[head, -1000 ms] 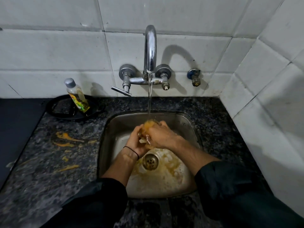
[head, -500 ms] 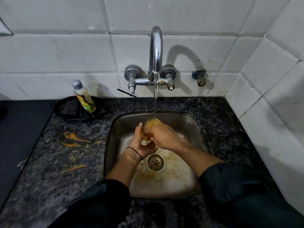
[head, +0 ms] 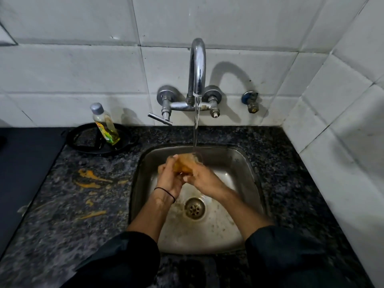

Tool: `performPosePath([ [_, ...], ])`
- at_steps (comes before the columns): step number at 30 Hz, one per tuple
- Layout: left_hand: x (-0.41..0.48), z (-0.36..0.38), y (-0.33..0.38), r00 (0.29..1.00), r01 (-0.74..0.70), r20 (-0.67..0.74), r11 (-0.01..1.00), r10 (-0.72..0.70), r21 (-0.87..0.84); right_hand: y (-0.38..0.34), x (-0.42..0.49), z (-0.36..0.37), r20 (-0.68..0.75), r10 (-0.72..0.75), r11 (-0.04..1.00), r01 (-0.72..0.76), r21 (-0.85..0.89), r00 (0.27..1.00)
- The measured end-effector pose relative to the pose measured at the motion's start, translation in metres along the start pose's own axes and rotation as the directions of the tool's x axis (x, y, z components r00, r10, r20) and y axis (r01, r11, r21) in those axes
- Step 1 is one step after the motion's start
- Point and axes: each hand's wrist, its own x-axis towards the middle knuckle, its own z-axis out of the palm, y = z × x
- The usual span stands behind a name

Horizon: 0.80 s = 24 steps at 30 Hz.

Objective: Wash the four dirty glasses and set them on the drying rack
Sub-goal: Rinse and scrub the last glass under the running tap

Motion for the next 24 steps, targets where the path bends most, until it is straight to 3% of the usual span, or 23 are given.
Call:
performPosePath([
  [1,-0.003,0.000,0.001,0.997,-0.081,-0.018,0.997,0.081,0.016,0.003,0.000,0.008,-0.068,0.065,0.922,-0.034,0.385,0.996],
  [2,-0.008,0.002,0.003,0.986,-0.164,-0.016,0.983,0.165,0.078,0.001,-0.003,0.014,-0.098,0.177,0.728,-0.063,0.683,0.979],
  [3,-0.011,0.003,0.002,0.969,-0.246,0.006,0.957,0.249,0.154,-0.001,-0.005,0.019,-0.058,0.271,0.497,-0.088,0.863,0.961],
  [4,-0.013,0.004,0.002,0.947,-0.320,0.045,0.922,0.318,0.218,-0.001,-0.006,0.024,-0.006,0.350,0.294,-0.104,0.950,0.937],
  [5,-0.016,0.005,0.001,0.927,-0.375,0.084,0.890,0.366,0.259,0.001,-0.005,0.027,0.019,0.406,0.159,-0.091,0.983,0.914],
  [7,-0.018,0.005,-0.002,0.910,-0.414,0.107,0.856,0.401,0.310,-0.001,-0.001,0.027,0.036,0.496,0.056,-0.073,0.996,0.868],
  [9,-0.018,0.007,-0.005,0.931,-0.357,0.050,0.876,0.361,0.324,-0.007,0.006,0.029,-0.028,0.565,0.201,-0.105,0.974,0.824],
  [11,-0.019,0.012,-0.007,0.968,-0.228,-0.035,0.924,0.250,0.307,-0.008,0.013,0.026,-0.219,0.561,0.546,-0.158,0.823,0.798],
  [13,-0.016,0.016,-0.006,0.985,-0.034,-0.155,0.959,0.080,0.281,-0.008,0.011,0.019,-0.345,0.332,0.894,-0.176,0.413,0.878],
  [14,-0.012,0.016,-0.003,0.981,0.095,-0.184,0.973,-0.056,0.210,-0.007,0.009,0.014,-0.304,0.191,0.976,-0.147,0.163,0.933],
  [15,-0.010,0.017,0.002,0.966,0.224,-0.163,0.965,-0.201,0.134,-0.005,0.008,0.008,-0.201,0.074,0.991,-0.094,-0.094,0.977],
  [16,-0.008,0.016,0.006,0.947,0.307,-0.120,0.948,-0.297,0.083,-0.008,0.006,0.001,-0.072,0.003,0.941,-0.028,-0.336,0.997],
  [18,-0.003,0.016,0.008,0.938,0.343,-0.049,0.939,-0.343,-0.003,-0.018,0.004,-0.010,0.093,0.009,0.799,0.048,-0.600,0.996],
  [20,-0.005,0.020,0.007,0.958,0.287,0.012,0.955,-0.287,-0.071,-0.031,0.003,-0.019,0.097,0.073,0.825,-0.005,-0.565,0.993],
  [22,-0.007,0.022,0.006,0.970,0.240,0.062,0.965,-0.234,-0.109,-0.043,0.007,-0.023,0.079,0.170,0.919,-0.129,-0.372,0.982],
  [24,-0.009,0.023,0.009,0.964,0.261,0.079,0.962,-0.255,-0.081,-0.048,0.011,-0.025,0.058,0.153,0.895,-0.114,-0.432,0.987],
])
